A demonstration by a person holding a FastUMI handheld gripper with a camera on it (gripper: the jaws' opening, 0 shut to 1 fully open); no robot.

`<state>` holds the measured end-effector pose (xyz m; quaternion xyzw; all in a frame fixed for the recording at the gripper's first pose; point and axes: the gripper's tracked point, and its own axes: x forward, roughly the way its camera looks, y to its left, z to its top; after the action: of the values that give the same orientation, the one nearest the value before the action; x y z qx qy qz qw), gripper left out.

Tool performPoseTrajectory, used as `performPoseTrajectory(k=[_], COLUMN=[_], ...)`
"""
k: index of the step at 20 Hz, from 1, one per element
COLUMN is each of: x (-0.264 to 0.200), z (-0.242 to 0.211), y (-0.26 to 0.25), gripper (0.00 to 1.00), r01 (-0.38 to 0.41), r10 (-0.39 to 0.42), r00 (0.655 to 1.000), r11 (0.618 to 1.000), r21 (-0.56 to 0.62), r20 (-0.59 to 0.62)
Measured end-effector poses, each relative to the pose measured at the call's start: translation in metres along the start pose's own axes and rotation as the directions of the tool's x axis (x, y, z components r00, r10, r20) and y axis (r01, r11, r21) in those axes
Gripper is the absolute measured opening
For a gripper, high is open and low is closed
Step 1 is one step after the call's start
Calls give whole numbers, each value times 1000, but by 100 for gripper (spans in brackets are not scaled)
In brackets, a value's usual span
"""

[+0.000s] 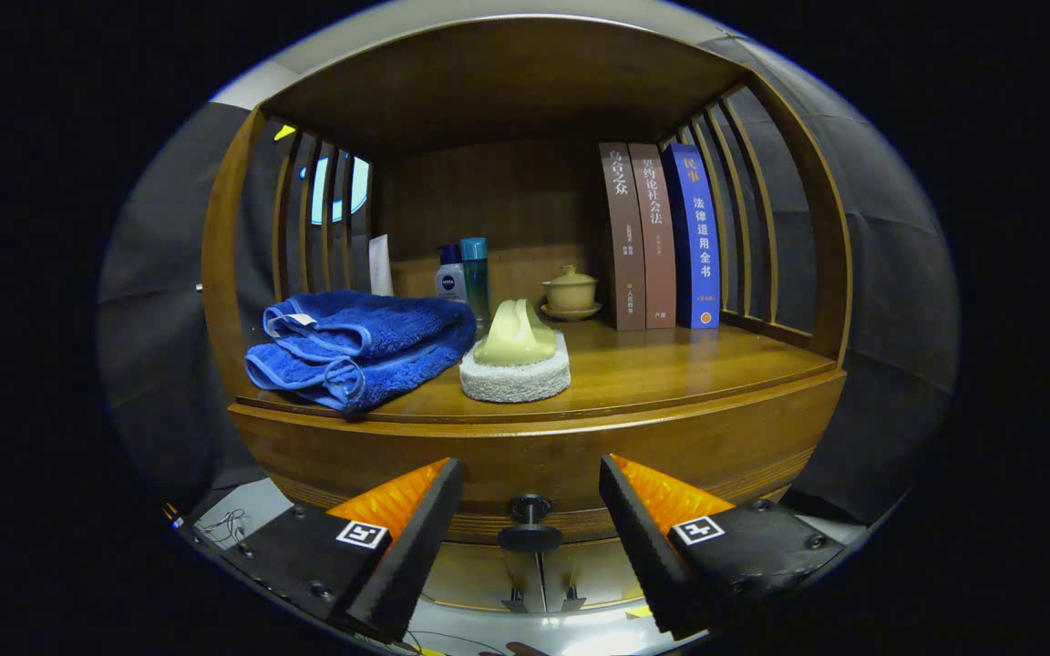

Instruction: Pull open the drawer, take out the items inside it, and place them on the countertop above the cabinet.

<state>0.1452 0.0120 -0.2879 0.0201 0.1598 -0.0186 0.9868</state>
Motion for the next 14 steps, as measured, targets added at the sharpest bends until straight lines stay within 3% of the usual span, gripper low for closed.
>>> performPoseTrajectory(k=[5, 14], x=[-40, -127], z=[48, 206], y=[6, 14], gripper=[98, 97], r01=[-24, -21], r10=[24, 26], r00=[998, 979], r11=[1000, 999], r21=[-9, -29], r20=[63, 201])
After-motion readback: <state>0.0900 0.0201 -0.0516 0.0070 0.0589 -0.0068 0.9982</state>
